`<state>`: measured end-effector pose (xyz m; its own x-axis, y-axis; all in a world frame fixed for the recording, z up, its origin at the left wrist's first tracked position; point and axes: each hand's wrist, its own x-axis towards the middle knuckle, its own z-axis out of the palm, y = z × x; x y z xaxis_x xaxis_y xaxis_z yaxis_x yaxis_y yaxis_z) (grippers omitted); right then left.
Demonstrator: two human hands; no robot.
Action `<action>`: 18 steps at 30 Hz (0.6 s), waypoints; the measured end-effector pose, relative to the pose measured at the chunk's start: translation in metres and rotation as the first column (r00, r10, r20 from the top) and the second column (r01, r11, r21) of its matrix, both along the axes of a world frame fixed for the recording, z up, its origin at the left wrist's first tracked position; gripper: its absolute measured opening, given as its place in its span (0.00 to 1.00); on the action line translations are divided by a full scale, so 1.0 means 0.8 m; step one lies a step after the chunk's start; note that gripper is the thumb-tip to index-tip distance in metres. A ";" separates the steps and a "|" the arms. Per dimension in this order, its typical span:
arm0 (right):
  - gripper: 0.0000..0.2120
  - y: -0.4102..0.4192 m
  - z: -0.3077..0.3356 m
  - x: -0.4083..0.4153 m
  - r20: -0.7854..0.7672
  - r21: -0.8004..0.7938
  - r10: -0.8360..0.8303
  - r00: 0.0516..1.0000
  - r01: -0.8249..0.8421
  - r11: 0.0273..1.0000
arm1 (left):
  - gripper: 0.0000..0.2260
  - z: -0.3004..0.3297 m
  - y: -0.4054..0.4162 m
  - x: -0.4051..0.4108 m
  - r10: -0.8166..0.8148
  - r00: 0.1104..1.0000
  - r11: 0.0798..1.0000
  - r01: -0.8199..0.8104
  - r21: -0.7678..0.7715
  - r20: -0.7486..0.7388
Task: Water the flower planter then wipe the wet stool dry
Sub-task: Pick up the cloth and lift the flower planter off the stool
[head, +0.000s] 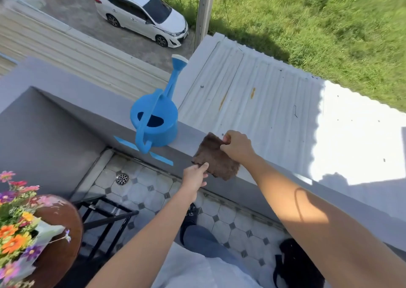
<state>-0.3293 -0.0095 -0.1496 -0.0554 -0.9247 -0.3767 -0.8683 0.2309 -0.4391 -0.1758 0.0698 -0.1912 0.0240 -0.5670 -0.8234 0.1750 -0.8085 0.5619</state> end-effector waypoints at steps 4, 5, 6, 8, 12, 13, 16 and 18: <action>0.05 0.015 0.047 0.023 0.407 0.167 -0.202 0.891 0.145 0.975 | 0.06 0.027 0.016 0.052 0.159 0.985 0.977 -0.167 -0.132 -0.069; 0.06 0.023 0.057 0.032 0.494 0.226 -0.247 0.834 0.151 0.962 | 0.10 0.035 0.020 0.067 0.215 0.973 0.964 -0.226 -0.143 -0.084; 0.07 0.032 0.066 0.042 0.560 0.258 -0.264 0.785 0.138 0.956 | 0.11 0.046 0.026 0.081 0.262 0.959 0.949 -0.276 -0.153 -0.104; 0.08 0.052 0.082 0.067 0.667 0.281 -0.270 0.694 0.101 0.954 | 0.05 0.066 0.039 0.111 0.335 0.928 0.916 -0.361 -0.173 -0.161; 0.13 0.093 0.114 0.127 0.833 0.350 -0.301 0.464 -0.021 0.936 | 0.10 0.118 0.072 0.168 0.440 0.843 0.834 -0.511 -0.208 -0.309; 0.16 0.102 0.121 0.142 0.858 0.340 -0.278 0.431 -0.073 0.937 | 0.11 0.126 0.083 0.184 0.464 0.833 0.818 -0.533 -0.217 -0.301; 0.27 0.126 0.137 0.184 0.859 0.190 -0.025 0.511 -0.274 0.943 | 0.10 0.164 0.114 0.223 0.478 0.851 0.801 -0.524 -0.288 -0.217; 0.31 0.140 0.151 0.214 0.782 0.097 0.217 0.584 -0.458 0.883 | 0.10 0.182 0.134 0.247 0.483 0.866 0.806 -0.497 -0.322 -0.128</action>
